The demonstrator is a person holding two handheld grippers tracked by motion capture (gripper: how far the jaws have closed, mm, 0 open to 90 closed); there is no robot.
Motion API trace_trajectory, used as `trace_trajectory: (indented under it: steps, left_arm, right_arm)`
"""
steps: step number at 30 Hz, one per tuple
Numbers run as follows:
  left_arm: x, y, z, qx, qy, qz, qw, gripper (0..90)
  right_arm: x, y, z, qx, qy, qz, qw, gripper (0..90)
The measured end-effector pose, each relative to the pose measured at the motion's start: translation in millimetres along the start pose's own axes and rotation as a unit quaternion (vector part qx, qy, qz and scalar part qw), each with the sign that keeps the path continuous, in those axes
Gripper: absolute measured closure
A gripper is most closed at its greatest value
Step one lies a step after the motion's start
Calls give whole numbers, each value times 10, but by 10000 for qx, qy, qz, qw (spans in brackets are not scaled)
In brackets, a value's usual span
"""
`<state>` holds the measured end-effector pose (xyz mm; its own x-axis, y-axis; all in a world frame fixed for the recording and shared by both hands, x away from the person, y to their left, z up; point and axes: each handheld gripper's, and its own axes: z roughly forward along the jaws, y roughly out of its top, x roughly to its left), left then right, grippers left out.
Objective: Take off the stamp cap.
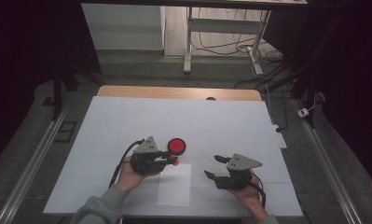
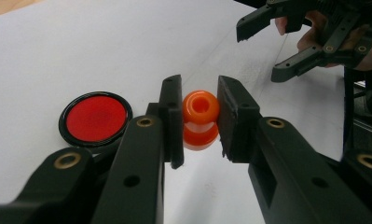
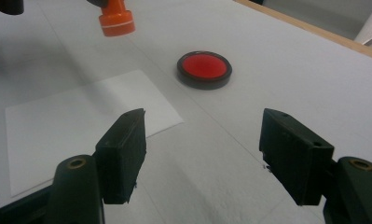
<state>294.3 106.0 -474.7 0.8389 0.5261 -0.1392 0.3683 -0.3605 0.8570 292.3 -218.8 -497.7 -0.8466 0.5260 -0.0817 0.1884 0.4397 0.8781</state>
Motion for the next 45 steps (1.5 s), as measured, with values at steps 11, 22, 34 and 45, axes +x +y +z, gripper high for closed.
trace_trajectory:
  steps: [11, 22, 34, 45]
  left_arm:
    - [-1, 0, 6, 10, -2, -3, 10000, 722]
    - [-6, 0, 8, 13, -7, 3, 10000, 722]
    - [-12, -2, 19, 6, 22, 3, 10000, 721]
    - [-25, -3, 32, 1, 3, 3, 10000, 722]
  right_arm:
    - [91, 39, 108, 6, 92, -15, 10000, 314]
    - [186, 83, 222, 30, 198, -96, 9998, 317]
    - [287, 142, 367, 50, 336, -207, 9992, 318]
    - [370, 202, 505, 11, 510, -253, 9984, 318]
